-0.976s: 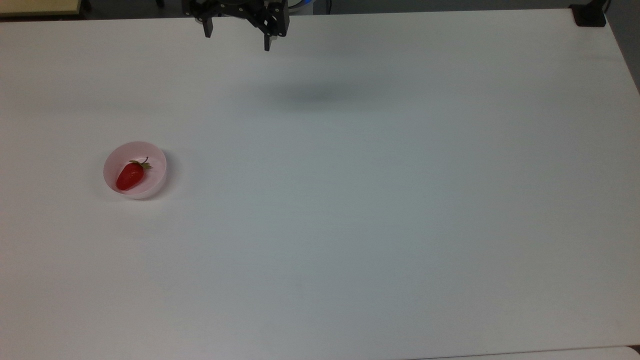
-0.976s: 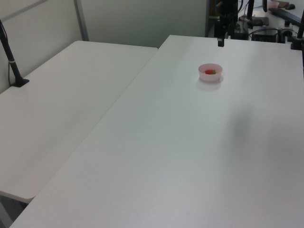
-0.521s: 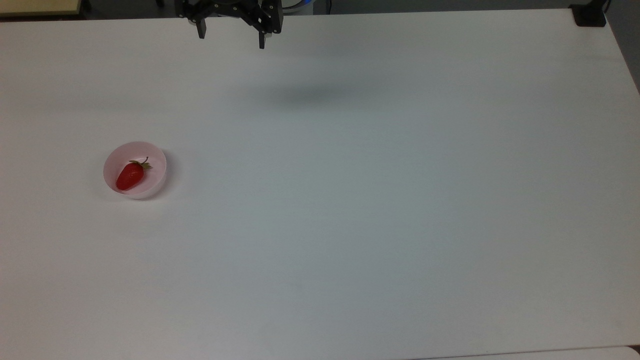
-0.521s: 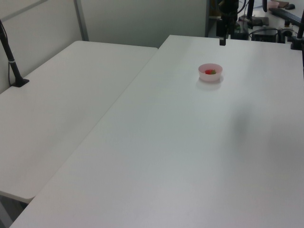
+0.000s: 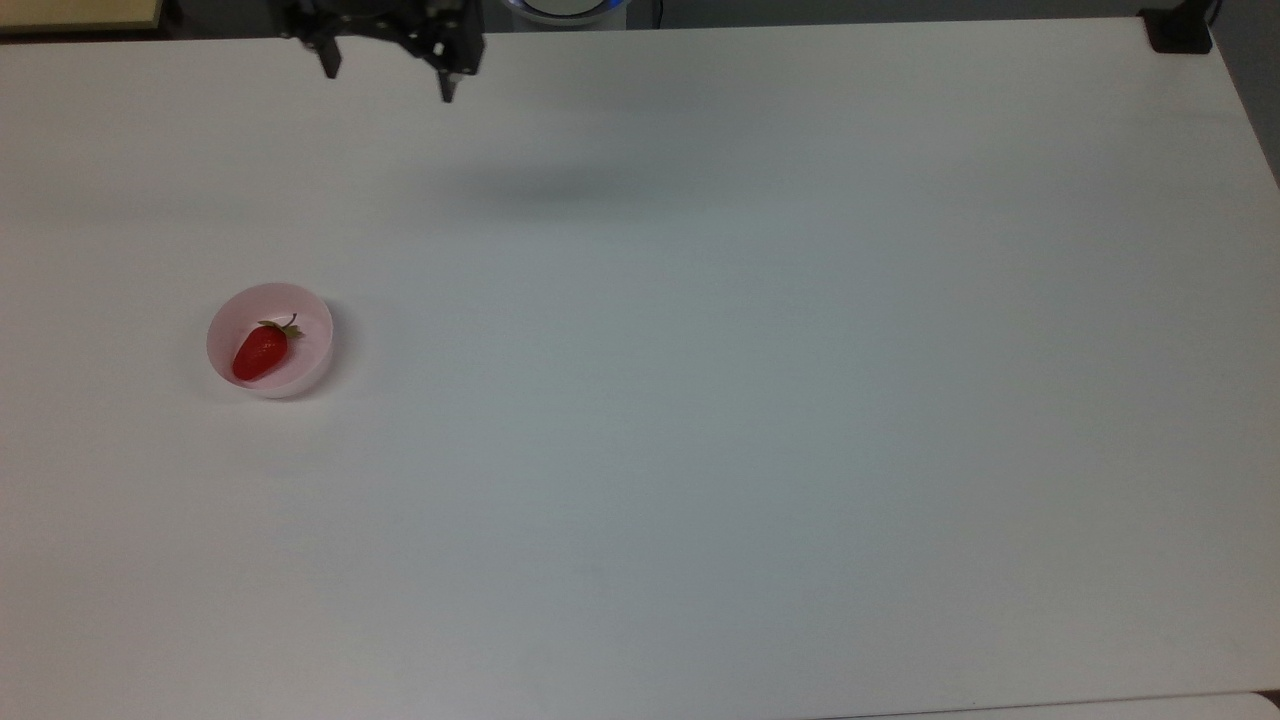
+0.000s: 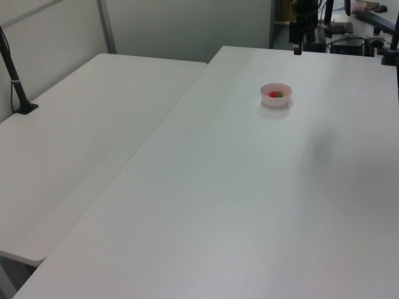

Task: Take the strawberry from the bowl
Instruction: 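Move the gripper over the pink bowl and lower toward the strawberry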

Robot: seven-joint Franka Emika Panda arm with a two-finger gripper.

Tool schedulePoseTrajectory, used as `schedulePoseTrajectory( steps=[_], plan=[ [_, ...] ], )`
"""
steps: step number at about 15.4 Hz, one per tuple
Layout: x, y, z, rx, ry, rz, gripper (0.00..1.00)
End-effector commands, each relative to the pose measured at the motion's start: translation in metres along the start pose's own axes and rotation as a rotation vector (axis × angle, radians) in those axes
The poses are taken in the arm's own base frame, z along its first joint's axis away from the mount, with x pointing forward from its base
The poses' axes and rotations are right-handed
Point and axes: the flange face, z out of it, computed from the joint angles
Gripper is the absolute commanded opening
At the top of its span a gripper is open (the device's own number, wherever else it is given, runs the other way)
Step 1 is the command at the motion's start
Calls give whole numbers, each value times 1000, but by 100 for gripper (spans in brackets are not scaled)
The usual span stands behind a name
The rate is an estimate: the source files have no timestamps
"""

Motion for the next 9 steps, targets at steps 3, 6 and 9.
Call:
schedulePoseTrajectory(
  steps=[3,6,9],
  plan=[
    [39,61,44,57,60,125,100],
    [67,86,87,52,88,266,96],
    [95,100,126,43,106,398,88]
  ],
)
